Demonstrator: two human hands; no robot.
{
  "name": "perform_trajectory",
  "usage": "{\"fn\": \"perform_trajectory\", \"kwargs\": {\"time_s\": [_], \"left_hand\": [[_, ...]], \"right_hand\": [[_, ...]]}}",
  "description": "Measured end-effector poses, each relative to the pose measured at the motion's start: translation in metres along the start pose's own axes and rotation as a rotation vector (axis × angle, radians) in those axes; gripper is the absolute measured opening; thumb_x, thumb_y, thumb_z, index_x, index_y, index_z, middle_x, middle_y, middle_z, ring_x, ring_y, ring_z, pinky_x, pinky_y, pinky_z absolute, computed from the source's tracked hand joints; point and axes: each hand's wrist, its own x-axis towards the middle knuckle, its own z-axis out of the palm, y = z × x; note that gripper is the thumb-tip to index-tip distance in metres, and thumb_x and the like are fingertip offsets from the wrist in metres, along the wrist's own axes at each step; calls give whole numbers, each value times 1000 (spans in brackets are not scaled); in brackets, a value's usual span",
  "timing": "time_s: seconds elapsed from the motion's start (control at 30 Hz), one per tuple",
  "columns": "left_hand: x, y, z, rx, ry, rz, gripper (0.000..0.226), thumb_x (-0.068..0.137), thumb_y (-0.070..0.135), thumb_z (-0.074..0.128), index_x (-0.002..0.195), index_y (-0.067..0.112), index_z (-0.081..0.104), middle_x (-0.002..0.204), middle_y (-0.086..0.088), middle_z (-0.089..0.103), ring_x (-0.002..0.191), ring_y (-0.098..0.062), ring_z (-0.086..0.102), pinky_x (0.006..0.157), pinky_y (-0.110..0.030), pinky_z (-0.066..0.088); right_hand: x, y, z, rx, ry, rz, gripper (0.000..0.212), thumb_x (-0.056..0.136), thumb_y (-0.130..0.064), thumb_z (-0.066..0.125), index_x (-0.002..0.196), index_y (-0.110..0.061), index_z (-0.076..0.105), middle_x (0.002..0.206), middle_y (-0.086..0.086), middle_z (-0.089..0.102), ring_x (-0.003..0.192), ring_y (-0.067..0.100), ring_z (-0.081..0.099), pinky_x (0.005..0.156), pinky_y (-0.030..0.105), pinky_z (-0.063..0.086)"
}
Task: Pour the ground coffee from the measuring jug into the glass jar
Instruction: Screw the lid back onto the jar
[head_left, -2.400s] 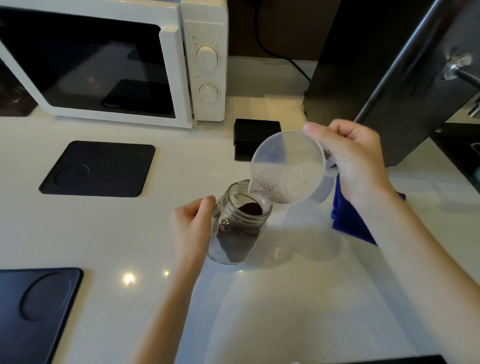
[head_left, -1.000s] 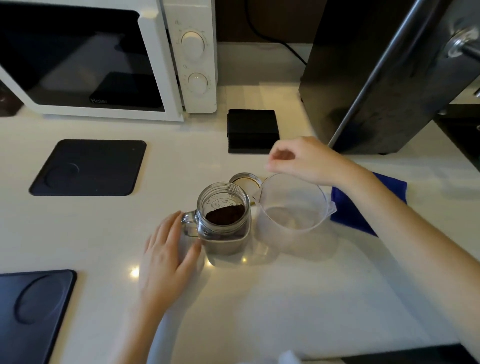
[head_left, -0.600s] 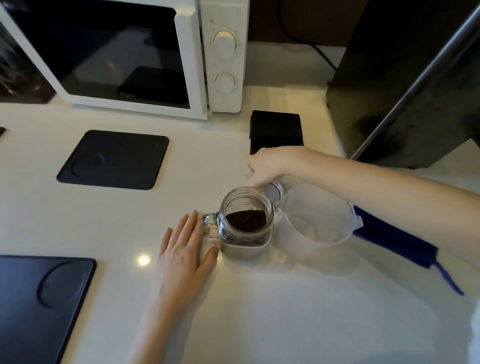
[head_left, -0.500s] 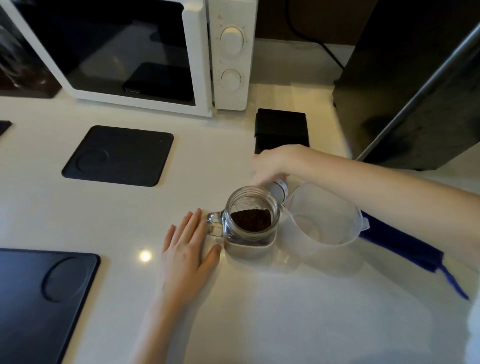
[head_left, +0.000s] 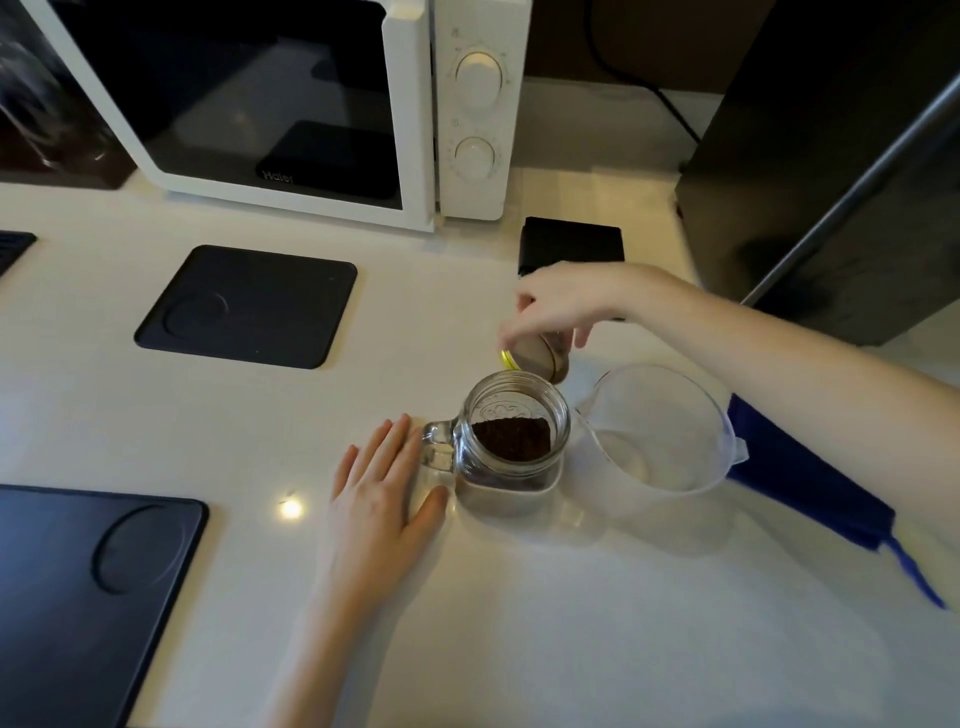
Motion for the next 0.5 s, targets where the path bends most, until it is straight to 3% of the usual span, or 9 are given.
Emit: {"fn": "perform_trajectory", "kwargs": {"time_s": [0.07,0.1,0.13,0.2,0.27,0.37,0.5], "left_hand": [[4,0,-4,-137,-25,-19,52,79,38,43,130,28,49,146,8,36,138,-12,27,115,-36,16],[6,2,-10,-323,-37,-95,48,76,31,45,122,28,56,142,2,46,134,-16,36,113,-36,24],[9,5,-19,-557,-40,-170,44,73,24,45,113,30,60,133,-2,56,125,-17,47,107,-30,34],[12,12,-35,-861,-27,-192,43,68,21,46,104,37,62,120,9,64,112,-10,55,94,-15,41],[12,19,-48,-918,-70,-74,49,65,31,50,113,36,59,123,18,61,120,-4,50,99,-20,36],[13,34,-55,-893,-153,63,66,63,42,59,128,30,48,132,20,54,128,-4,42,105,-20,31],[18,49,-49,-766,-110,126,81,57,43,74,130,21,46,132,0,56,125,-8,46,102,-17,32]], "right_hand": [[-17,1,-14,239,71,-70,48,75,-52,61,97,-10,57,89,9,63,72,24,68,54,28,57],[-28,1,-21,360,99,-106,43,76,-51,60,96,-13,58,90,8,65,73,24,69,58,29,58],[-39,0,-26,463,124,-143,38,77,-51,59,94,-17,60,88,7,67,74,23,70,62,29,59],[-61,-2,-30,639,168,-210,30,79,-50,58,87,-21,62,80,5,72,73,22,71,62,28,59],[-78,-6,-26,807,172,-271,32,78,-48,57,87,-18,63,78,7,74,73,25,71,60,27,58],[-94,-11,-8,933,140,-386,32,78,-42,58,93,-13,61,92,13,71,84,27,69,71,30,58],[-105,-13,25,963,285,-454,28,69,-21,67,90,-8,53,107,11,65,94,18,65,81,25,53]]}}
